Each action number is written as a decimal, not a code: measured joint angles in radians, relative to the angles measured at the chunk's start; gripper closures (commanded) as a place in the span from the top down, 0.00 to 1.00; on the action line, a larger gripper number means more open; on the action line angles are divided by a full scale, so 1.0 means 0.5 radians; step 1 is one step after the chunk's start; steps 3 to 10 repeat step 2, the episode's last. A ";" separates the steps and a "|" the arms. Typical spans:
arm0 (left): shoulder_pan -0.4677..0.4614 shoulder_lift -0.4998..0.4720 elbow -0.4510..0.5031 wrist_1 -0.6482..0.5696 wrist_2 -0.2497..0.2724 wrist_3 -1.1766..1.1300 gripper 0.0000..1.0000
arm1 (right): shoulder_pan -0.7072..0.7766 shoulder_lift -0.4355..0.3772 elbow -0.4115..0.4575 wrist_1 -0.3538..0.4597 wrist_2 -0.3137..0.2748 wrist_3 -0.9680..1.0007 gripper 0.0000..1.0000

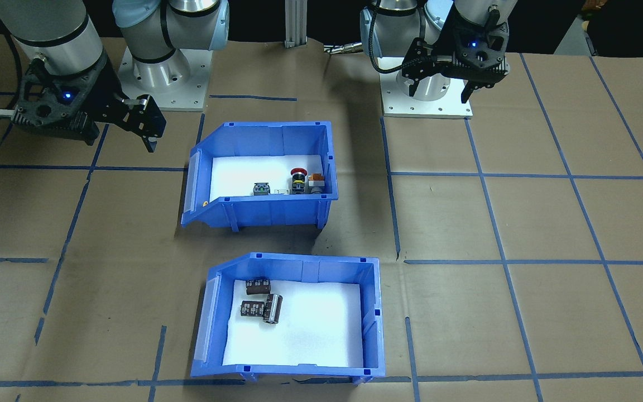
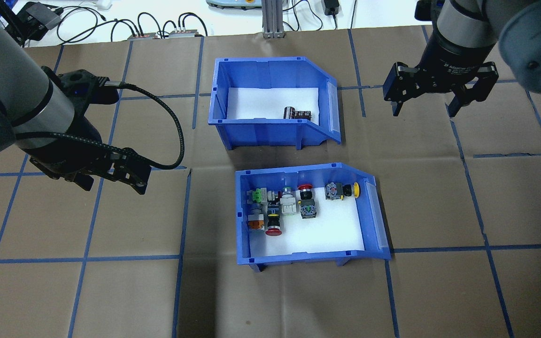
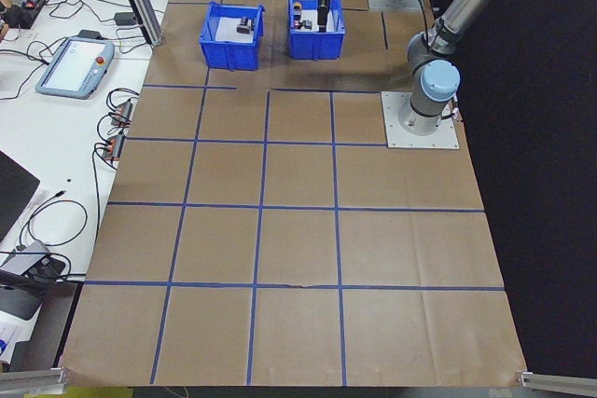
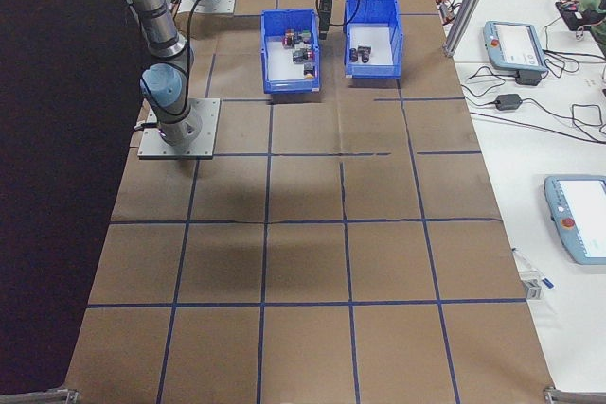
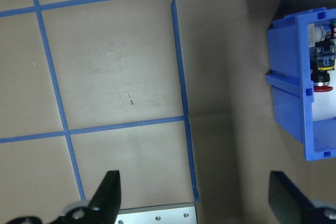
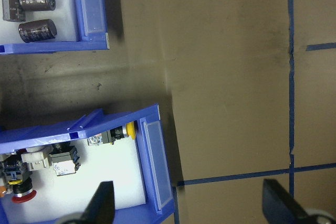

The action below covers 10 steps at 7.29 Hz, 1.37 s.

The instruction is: Place battery box in front

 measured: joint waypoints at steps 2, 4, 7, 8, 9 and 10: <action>0.001 0.003 -0.007 0.084 0.002 0.009 0.99 | 0.000 0.009 -0.001 -0.003 -0.002 -0.002 1.00; 0.001 0.003 -0.007 0.084 0.002 0.009 0.99 | 0.000 0.009 -0.001 -0.003 -0.002 -0.002 1.00; 0.001 0.003 -0.007 0.084 0.002 0.009 0.99 | 0.000 0.009 -0.001 -0.003 -0.002 -0.002 1.00; 0.001 0.003 -0.007 0.084 0.002 0.009 0.99 | 0.000 0.009 -0.001 -0.003 -0.002 -0.002 1.00; 0.001 0.003 -0.007 0.084 0.002 0.009 0.99 | 0.000 0.009 -0.001 -0.003 -0.002 -0.002 1.00; 0.001 0.003 -0.007 0.084 0.002 0.009 0.99 | 0.000 0.009 -0.001 -0.003 -0.002 -0.002 1.00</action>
